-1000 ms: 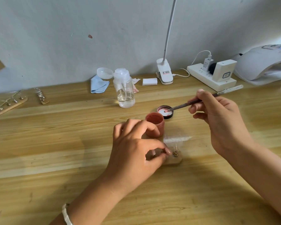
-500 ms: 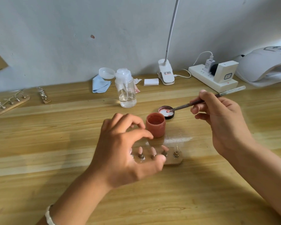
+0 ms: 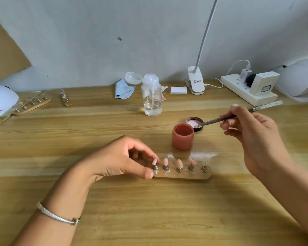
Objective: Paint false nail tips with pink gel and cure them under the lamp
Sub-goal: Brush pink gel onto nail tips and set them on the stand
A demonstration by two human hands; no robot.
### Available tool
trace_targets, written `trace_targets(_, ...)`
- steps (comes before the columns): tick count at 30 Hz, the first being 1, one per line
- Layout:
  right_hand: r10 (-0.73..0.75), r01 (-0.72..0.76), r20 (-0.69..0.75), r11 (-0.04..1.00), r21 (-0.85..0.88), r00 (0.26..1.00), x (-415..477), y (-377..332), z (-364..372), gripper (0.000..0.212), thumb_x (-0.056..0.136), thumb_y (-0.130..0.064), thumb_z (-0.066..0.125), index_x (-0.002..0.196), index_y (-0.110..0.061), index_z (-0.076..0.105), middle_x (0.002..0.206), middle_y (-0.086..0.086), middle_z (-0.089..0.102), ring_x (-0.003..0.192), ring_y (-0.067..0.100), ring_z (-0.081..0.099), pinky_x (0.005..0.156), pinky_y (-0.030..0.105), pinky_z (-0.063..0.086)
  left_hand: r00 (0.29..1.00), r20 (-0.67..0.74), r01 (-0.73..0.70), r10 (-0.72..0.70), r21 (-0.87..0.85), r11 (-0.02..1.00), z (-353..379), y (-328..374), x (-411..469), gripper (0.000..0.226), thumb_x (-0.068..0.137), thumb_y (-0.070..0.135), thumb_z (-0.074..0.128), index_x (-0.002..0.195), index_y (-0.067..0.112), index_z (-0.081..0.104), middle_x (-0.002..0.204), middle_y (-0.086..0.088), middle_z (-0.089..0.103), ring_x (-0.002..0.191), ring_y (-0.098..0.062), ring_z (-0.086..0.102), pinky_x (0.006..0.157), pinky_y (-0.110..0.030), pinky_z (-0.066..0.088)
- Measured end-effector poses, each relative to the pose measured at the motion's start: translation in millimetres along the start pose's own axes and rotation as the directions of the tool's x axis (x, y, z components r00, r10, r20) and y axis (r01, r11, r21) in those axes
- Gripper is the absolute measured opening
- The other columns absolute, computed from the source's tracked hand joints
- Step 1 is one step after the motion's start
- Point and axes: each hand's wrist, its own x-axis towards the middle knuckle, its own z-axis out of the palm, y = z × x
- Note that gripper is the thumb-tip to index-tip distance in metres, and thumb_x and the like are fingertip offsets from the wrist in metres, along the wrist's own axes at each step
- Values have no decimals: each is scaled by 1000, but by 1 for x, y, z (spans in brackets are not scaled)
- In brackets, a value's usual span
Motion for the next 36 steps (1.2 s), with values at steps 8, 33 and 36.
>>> trace_targets(8,-37,37,1,999,-4,999,1,3,0,36,100,-22,59,67,-17,73,53,-3,62,58,7,59,68,28,44,993,-102,-71,67,-40,997,10,-4,9,23,59,20,94,77,24,81,78,8,64,71,-10,49,65,-26,37)
trace_targets(33,-383,488,466,864,-125,797,-29,4,9,24,99,-29,58,107,-12,73,99,2,75,102,26,71,88,34,53,809,-493,-346,320,41,937,21,-3,12,14,71,34,84,82,39,78,78,9,76,60,-23,62,51,-34,45)
trace_targets(36,-403,540,500,825,-163,766,-31,5,9,18,98,-24,61,107,-15,74,104,0,72,105,22,68,89,26,51,808,-491,-352,327,45,935,21,-2,12,16,69,44,80,84,39,78,78,10,76,59,-20,62,50,-31,44)
